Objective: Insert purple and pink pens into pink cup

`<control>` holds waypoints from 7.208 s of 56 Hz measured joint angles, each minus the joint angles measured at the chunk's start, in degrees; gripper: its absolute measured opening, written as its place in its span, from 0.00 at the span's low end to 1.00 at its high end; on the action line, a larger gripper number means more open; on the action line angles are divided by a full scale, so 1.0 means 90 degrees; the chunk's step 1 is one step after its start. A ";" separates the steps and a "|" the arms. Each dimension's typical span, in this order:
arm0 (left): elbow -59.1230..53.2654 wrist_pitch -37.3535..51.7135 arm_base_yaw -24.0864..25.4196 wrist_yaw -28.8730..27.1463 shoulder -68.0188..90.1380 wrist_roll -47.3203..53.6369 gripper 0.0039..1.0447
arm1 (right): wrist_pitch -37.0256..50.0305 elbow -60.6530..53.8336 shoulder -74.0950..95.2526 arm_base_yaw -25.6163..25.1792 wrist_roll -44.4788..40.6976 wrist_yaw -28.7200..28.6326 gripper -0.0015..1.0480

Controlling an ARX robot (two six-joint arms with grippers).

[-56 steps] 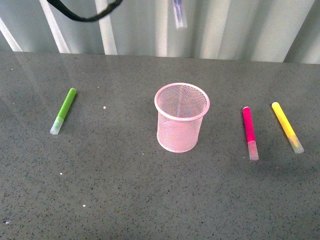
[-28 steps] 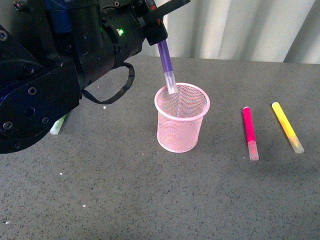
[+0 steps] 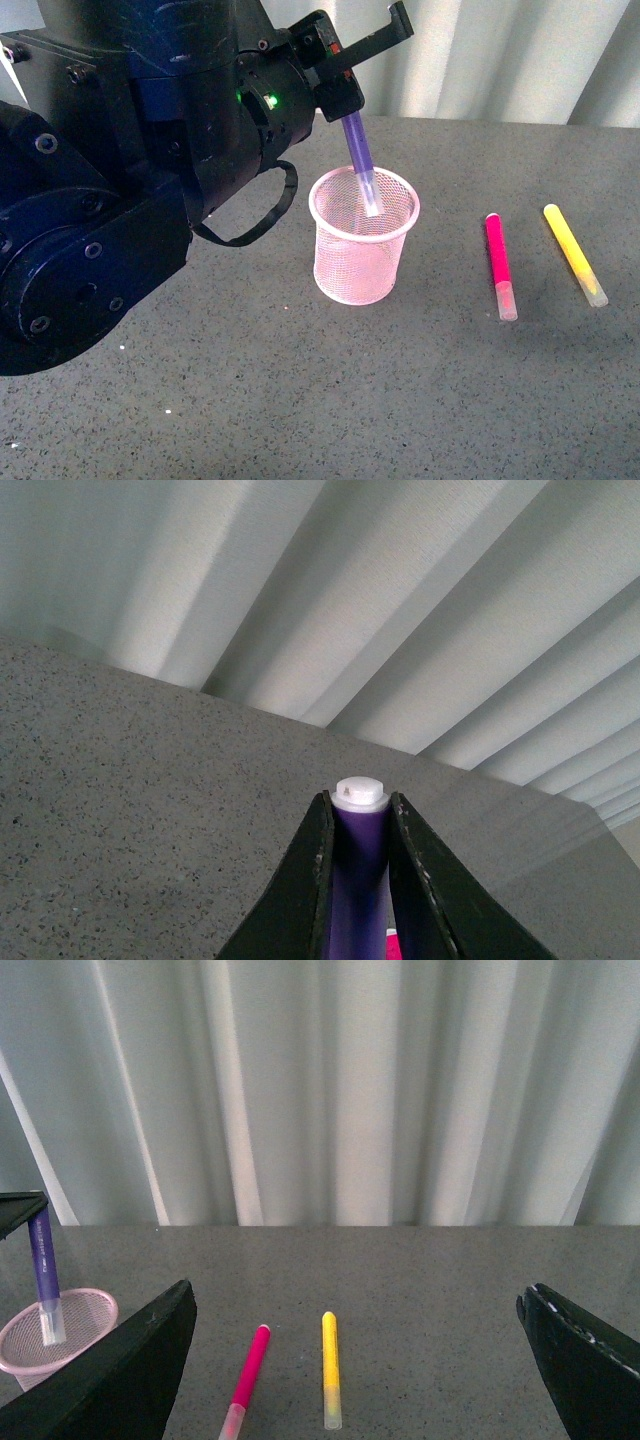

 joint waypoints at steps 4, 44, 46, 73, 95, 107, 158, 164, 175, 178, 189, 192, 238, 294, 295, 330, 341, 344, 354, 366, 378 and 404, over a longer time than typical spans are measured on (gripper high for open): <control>0.0000 0.0000 0.0000 -0.0007 0.0012 0.0034 0.11 | 0.0000 0.0000 0.0000 0.0000 0.0000 0.0000 0.93; -0.1154 -0.1115 0.0692 0.1183 -0.2021 0.0311 0.94 | 0.0000 0.0000 0.0000 0.0000 0.0000 0.0000 0.93; -0.1263 -0.1506 0.0945 0.1518 -0.2487 0.0425 0.94 | 0.0000 0.0000 0.0000 0.0000 0.0000 0.0000 0.93; -0.2246 -0.3660 0.4189 0.4413 -0.5829 0.1251 0.94 | 0.0000 0.0000 0.0000 0.0000 0.0000 0.0002 0.93; -0.3691 -0.2824 0.4058 0.1593 -0.6747 0.3291 0.51 | 0.0000 0.0000 0.0000 0.0000 0.0000 0.0002 0.93; -0.4447 -0.2917 0.3762 0.1321 -0.7589 0.3509 0.10 | 0.0000 0.0000 0.0000 0.0000 0.0000 0.0000 0.93; -0.5433 -0.4787 0.3191 0.0775 -1.0635 0.3580 0.03 | 0.0000 0.0000 0.0000 0.0000 0.0000 0.0000 0.93; -0.5433 -0.5090 0.3191 0.0772 -1.0919 0.3580 0.03 | 0.0000 0.0000 0.0000 0.0000 0.0000 0.0000 0.93; -0.5433 -0.5581 0.3191 0.0772 -1.1434 0.3580 0.03 | 0.0000 0.0000 0.0000 0.0000 0.0000 0.0000 0.93; -0.5433 -0.5714 0.3191 0.0772 -1.1565 0.3580 0.03 | 0.0000 0.0000 0.0000 0.0000 0.0000 0.0000 0.93; -0.5433 -0.6096 0.3191 0.0772 -1.1946 0.3580 0.03 | 0.0000 0.0000 0.0000 0.0000 0.0000 0.0000 0.93; -0.5433 -0.6183 0.3191 0.0772 -1.2031 0.3580 0.03 | 0.0000 0.0000 0.0000 0.0000 0.0000 0.0000 0.93; -0.5430 -0.7504 0.3191 0.0775 -1.3311 0.3580 0.30 | 0.0000 0.0000 0.0000 0.0000 0.0000 0.0000 0.93; -0.5430 -0.7504 0.3189 0.0772 -1.3313 0.3594 0.94 | 0.1243 0.4289 0.7677 -0.0131 0.0937 0.0719 0.93; -0.5430 -0.7504 0.3191 0.0772 -1.3316 0.3597 0.94 | 0.1110 0.4498 0.8053 -0.0100 0.0962 0.0797 0.93; -0.5430 -0.7504 0.3189 0.0772 -1.3313 0.3594 0.94 | -0.0738 0.7223 1.2531 0.1093 0.1464 0.0682 0.93; -0.5430 -0.7504 0.3189 0.0772 -1.3313 0.3594 0.94 | -0.0585 0.7264 1.3087 0.1316 0.1834 0.0595 0.93; -0.5430 -0.7504 0.3189 0.0772 -1.3313 0.3594 0.94 | -0.0520 0.7288 1.3238 0.1350 0.1911 0.0542 0.93; -0.5430 -0.7504 0.3191 0.0772 -1.3313 0.3597 0.94 | -0.0476 0.7412 1.3554 0.1338 0.2018 0.0503 0.93; -0.5430 -0.7504 0.3189 0.0772 -1.3313 0.3594 0.94 | -0.0294 0.7519 1.3889 0.1326 0.2115 0.0483 0.93; -0.5430 -0.7504 0.3189 0.0772 -1.3313 0.3597 0.94 | -0.0148 0.7643 1.4098 0.1328 0.2249 0.0308 0.93; -0.5430 -0.7504 0.3189 0.0772 -1.3313 0.3597 0.94 | -0.0131 0.7919 1.4382 0.1387 0.2416 0.0372 0.63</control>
